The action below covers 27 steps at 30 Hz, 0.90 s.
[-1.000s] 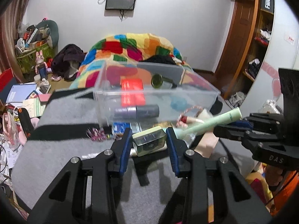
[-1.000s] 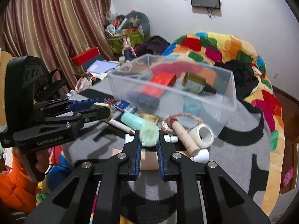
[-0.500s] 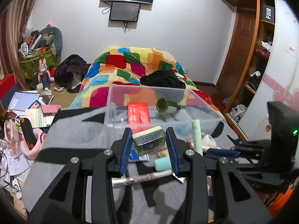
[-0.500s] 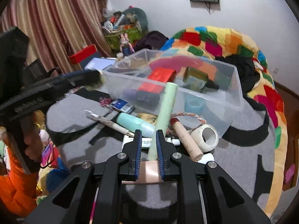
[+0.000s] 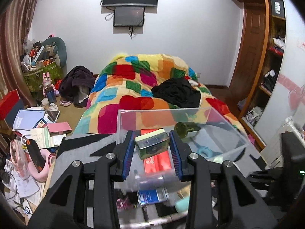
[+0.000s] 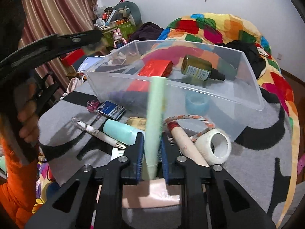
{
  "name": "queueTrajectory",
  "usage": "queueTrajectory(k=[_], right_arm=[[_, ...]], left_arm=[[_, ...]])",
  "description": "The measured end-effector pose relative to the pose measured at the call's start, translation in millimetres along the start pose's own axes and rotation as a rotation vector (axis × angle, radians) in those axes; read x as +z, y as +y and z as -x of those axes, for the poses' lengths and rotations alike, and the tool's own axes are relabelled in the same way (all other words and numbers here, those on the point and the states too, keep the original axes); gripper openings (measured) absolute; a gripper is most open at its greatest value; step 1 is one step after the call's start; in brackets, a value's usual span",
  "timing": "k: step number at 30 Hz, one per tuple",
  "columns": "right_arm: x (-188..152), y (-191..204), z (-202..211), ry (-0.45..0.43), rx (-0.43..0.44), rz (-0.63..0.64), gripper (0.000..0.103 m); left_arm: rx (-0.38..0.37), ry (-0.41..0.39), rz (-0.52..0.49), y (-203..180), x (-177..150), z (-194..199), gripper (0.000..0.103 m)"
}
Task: Organize objects
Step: 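Carry both items into the clear box and open both tools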
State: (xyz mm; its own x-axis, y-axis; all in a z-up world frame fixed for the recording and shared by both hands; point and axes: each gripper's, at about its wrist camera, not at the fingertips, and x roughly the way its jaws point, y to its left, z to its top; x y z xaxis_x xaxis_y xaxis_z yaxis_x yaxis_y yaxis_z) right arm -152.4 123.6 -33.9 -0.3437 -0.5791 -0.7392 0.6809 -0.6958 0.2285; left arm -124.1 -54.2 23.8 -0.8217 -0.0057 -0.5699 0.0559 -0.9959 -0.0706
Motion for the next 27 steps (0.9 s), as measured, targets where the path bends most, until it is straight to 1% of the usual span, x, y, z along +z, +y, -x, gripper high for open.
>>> queueTrajectory(k=[3, 6, 9, 13, 15, 17, 19, 23, 26, 27], right_arm=[[2.3, 4.1, 14.1, -0.041, 0.010, 0.017, 0.014], [11.7, 6.4, 35.5, -0.101, 0.014, 0.028, 0.014], [27.2, 5.0, 50.8, -0.162, -0.031, 0.035, 0.014], [51.4, -0.4, 56.6, -0.211, -0.099, 0.047, 0.014], [64.6, -3.9, 51.0, -0.210, -0.142, 0.065, 0.014], [76.0, -7.8, 40.1, -0.191, -0.182, 0.081, 0.014], [83.4, -10.8, 28.3, -0.170, -0.209, 0.095, 0.014], [91.0, -16.9, 3.9, -0.110, -0.245, 0.120, 0.014], [89.1, -18.9, -10.9, -0.062, -0.241, 0.130, 0.014], [88.0, -19.0, -13.8, -0.053, -0.236, 0.133, 0.014]], left_arm=[[0.000, 0.058, 0.006, 4.3, 1.5, -23.2, 0.037], [-0.025, 0.118, 0.031, 9.0, -1.4, -42.0, 0.037], [-0.044, 0.155, 0.038, 8.7, -7.3, -50.6, 0.037], [-0.070, 0.153, 0.022, 3.6, -9.8, -43.6, 0.037], [-0.074, 0.142, 0.016, 1.1, -8.2, -37.3, 0.041], [-0.081, 0.126, 0.013, 0.5, -6.9, -29.1, 0.052], [-0.085, 0.111, 0.011, -0.4, -8.0, -21.2, 0.059], [-0.102, 0.114, 0.001, -0.8, -13.8, -12.2, 0.064], [-0.122, 0.152, 0.002, 1.5, -23.5, -12.8, 0.067], [-0.123, 0.147, -0.006, 1.3, -26.4, -11.1, 0.067]])
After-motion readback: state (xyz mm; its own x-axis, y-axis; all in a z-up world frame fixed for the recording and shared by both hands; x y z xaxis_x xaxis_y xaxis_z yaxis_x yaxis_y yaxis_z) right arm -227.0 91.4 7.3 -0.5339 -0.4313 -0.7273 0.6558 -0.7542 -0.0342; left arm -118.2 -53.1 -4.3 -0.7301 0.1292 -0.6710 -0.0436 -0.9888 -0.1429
